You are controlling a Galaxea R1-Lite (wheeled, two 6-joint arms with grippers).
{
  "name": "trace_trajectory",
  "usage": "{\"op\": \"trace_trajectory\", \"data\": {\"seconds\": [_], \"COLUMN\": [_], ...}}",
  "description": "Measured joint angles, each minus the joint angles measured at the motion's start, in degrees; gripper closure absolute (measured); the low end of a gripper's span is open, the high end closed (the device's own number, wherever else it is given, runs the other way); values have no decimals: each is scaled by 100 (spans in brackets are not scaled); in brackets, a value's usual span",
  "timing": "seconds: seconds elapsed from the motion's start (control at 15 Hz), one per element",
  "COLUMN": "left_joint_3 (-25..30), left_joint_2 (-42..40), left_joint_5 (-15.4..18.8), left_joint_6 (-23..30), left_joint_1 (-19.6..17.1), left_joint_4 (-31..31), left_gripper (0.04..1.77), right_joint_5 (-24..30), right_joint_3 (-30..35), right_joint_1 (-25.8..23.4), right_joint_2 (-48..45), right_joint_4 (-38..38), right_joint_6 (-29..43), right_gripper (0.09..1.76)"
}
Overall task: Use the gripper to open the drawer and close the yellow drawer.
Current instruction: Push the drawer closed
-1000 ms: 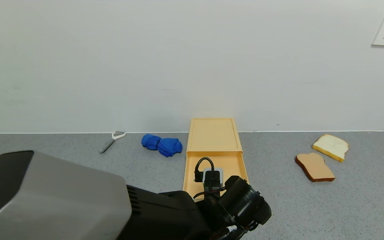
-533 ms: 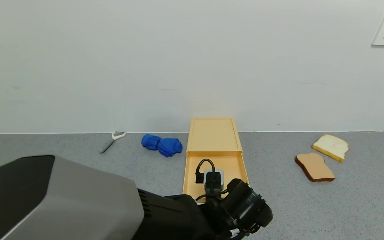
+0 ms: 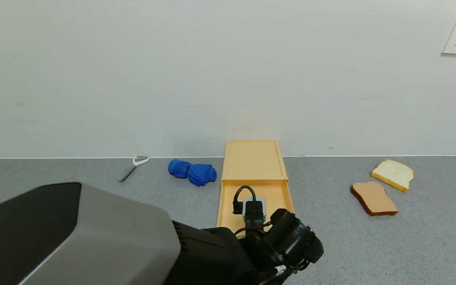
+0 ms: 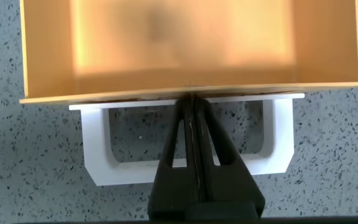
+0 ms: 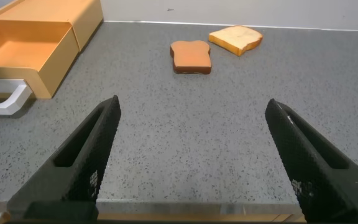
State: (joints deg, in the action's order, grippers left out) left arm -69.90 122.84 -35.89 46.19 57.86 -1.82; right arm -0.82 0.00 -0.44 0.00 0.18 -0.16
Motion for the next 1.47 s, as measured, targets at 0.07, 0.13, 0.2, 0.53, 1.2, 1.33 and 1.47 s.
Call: {"op": "trace_trajectory", "data": {"seconds": [0.07,0.13,0.2,0.53,1.2,1.33,1.47], "left_joint_3": [-46,-99,-146,-455,-813,-877,-978], "left_joint_2": [17,41,69,224,397,422,452], "left_joint_5": [0,0,0,9,-2,-2,4], "left_joint_6": [-17,-39,-60,-291,-562,-628,-695], "left_joint_1": [-23,-63,-107,-282,-502,-555,-621], "left_joint_4": [-13,-22,-24,-74,-44,-2,-20], "left_gripper": [170,170,170,170,170,170,170], "right_joint_5": [2,2,5,5,2,5,5], "right_joint_3": [0,0,0,0,0,0,0], "right_joint_1": [0,0,0,0,0,0,0], "right_joint_2": [0,0,0,0,0,0,0], "right_joint_4": [0,0,0,0,-2,0,2], "right_joint_6": [2,0,0,0,0,0,0], "right_gripper": [14,14,14,14,14,14,14]}}
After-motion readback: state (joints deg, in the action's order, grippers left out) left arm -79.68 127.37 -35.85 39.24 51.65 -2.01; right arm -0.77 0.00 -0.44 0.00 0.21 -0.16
